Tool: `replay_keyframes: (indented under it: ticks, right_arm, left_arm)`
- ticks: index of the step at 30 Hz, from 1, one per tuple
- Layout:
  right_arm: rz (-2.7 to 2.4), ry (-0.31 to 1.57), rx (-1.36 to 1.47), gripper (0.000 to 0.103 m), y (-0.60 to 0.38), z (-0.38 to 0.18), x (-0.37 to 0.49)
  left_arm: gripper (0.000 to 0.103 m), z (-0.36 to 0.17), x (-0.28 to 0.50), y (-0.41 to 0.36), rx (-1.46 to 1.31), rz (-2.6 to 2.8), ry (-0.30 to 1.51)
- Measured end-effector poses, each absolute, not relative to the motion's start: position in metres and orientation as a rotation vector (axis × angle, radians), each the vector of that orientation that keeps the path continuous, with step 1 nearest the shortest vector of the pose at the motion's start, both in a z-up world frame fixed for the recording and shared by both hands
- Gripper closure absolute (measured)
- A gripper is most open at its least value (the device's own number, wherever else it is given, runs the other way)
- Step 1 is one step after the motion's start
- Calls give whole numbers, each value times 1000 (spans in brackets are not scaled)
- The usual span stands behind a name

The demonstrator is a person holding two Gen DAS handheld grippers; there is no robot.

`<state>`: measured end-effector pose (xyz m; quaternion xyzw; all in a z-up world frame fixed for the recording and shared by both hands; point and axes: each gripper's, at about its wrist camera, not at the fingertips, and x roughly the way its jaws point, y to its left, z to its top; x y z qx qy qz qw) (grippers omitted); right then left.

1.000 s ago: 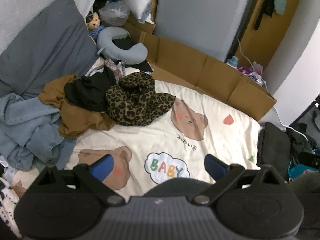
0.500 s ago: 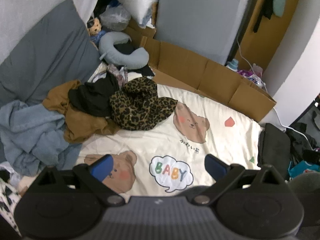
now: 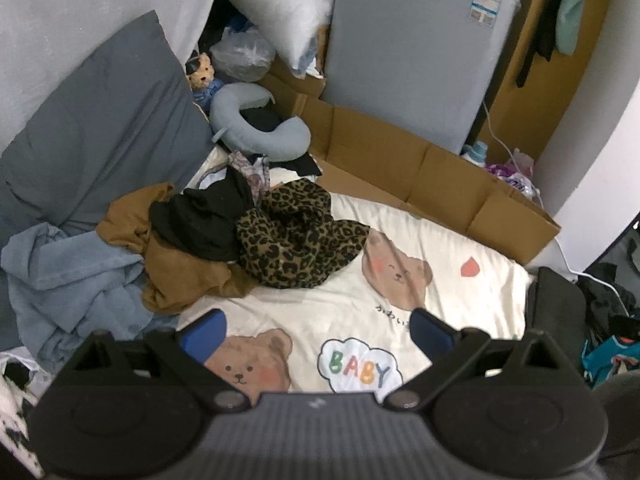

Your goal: Fold clothes

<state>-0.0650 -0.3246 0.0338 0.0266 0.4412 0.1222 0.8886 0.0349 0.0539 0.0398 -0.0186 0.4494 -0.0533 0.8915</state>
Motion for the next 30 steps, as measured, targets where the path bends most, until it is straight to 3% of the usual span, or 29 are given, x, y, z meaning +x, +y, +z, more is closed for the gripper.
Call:
replay_keyframes:
  ticks: [18,30]
  right_arm:
    - [326,959,-31,0,-293,59,35]
    - [388,914,35,0,-286,22,109]
  left_arm:
    - [5,26,130,88,-13,-186,923]
    - [9,-10,190,90,11,-189,919]
